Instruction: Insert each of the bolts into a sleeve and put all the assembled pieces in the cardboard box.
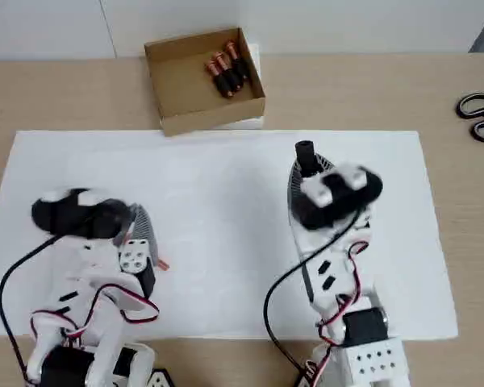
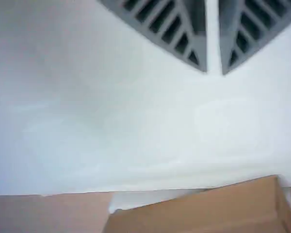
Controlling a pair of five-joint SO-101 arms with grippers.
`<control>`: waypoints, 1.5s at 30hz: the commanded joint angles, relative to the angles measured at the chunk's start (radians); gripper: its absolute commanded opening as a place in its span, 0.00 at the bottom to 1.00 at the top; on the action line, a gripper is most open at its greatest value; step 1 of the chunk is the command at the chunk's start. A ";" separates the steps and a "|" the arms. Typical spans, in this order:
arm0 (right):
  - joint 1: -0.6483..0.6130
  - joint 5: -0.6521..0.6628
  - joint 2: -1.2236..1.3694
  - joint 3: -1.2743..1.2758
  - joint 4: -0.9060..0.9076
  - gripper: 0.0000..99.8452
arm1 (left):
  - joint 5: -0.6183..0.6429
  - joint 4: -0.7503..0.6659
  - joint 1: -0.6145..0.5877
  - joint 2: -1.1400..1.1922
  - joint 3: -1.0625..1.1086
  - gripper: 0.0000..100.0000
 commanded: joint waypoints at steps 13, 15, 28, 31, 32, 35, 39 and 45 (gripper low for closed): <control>0.097 0.009 -0.332 0.218 0.039 0.00 | 0.420 0.431 0.028 0.848 -0.846 0.01; 0.117 0.009 -0.326 0.218 0.039 0.00 | 0.473 0.437 0.028 0.878 -0.868 0.01; 0.124 0.008 -0.329 0.218 0.142 0.00 | 0.549 0.419 -0.072 0.891 -0.562 0.01; 0.124 0.008 -0.329 0.218 0.142 0.00 | 0.574 0.411 -0.095 0.890 -0.535 0.01; 0.124 0.008 -0.329 0.218 0.142 0.00 | 0.577 0.410 -0.103 0.890 -0.535 0.01; 0.124 0.008 -0.329 0.218 0.142 0.00 | 0.578 0.416 -0.132 0.891 -0.526 0.01; 0.124 0.008 -0.329 0.218 0.143 0.00 | 0.578 0.410 -0.153 0.950 -0.479 0.01; 0.124 0.008 -0.329 0.218 0.143 0.00 | 0.597 0.390 -0.206 1.157 -0.556 0.01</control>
